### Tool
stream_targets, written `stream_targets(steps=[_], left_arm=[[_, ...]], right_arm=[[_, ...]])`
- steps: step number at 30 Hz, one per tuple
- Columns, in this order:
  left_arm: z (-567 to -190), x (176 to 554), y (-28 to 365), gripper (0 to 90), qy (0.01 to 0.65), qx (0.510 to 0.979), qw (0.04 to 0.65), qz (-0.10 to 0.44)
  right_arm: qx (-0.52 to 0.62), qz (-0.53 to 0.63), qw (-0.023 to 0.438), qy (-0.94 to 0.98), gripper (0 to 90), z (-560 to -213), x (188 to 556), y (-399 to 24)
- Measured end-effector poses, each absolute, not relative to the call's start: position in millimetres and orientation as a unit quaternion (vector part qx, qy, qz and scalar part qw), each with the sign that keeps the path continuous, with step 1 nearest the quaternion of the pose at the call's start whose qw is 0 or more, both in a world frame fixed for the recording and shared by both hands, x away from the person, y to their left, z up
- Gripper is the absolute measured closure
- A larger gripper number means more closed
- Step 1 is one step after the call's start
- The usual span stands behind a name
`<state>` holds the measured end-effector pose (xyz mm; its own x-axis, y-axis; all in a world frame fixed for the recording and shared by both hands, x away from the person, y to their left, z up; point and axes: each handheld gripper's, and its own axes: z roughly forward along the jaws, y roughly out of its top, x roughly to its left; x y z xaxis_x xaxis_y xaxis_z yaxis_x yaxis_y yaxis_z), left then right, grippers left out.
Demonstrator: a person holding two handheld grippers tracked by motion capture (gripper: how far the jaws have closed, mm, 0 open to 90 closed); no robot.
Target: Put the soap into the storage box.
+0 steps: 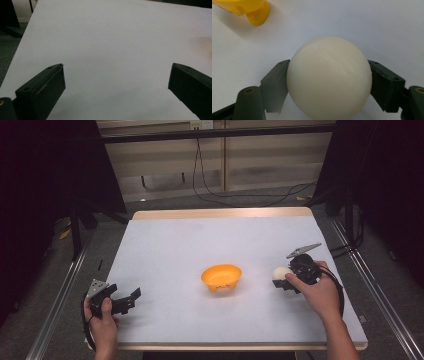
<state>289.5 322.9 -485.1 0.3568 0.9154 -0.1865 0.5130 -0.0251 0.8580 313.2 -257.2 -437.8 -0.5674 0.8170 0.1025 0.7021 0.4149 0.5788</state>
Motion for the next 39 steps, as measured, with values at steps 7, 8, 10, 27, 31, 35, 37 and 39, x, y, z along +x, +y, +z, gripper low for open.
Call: stream_targets(steps=[7,8,10,27,31,35,37,39], left_arm=[[-485.2,289.5,322.8,0.8,0.524,0.682,0.462,0.216],[-485.2,289.5,322.8,0.8,0.524,0.682,0.463,0.216],[-485.2,289.5,322.8,0.8,0.524,0.682,0.462,0.216],[-485.1,289.5,322.9,0.8,0.524,0.683,0.461,0.217],[-485.2,289.6,322.8,0.8,0.524,0.682,0.463,0.216],[-485.1,289.6,323.0,0.9,0.522,0.683,0.462,0.217],[-485.2,289.6,322.8,0.9,0.523,0.682,0.463,0.216],[-485.2,289.5,322.4,0.9,0.522,0.683,0.462,0.218]], right_arm=[[0.455,0.294,0.096,0.835,24.1,-433.7,315.4,-253.0],[0.453,0.295,0.096,0.836,24.1,-433.3,315.9,-252.4],[0.450,0.299,0.095,0.836,24.1,-432.4,316.6,-250.8],[0.435,0.310,0.089,0.841,24.1,-424.0,325.1,-225.9],[0.431,0.309,0.087,0.844,24.1,-422.3,326.8,-221.6],[0.428,0.310,0.086,0.845,24.1,-419.9,328.1,-218.6],[0.425,0.311,0.087,0.846,24.1,-418.5,328.7,-217.3],[0.428,0.310,0.085,0.845,24.1,-417.3,328.5,-216.6]])
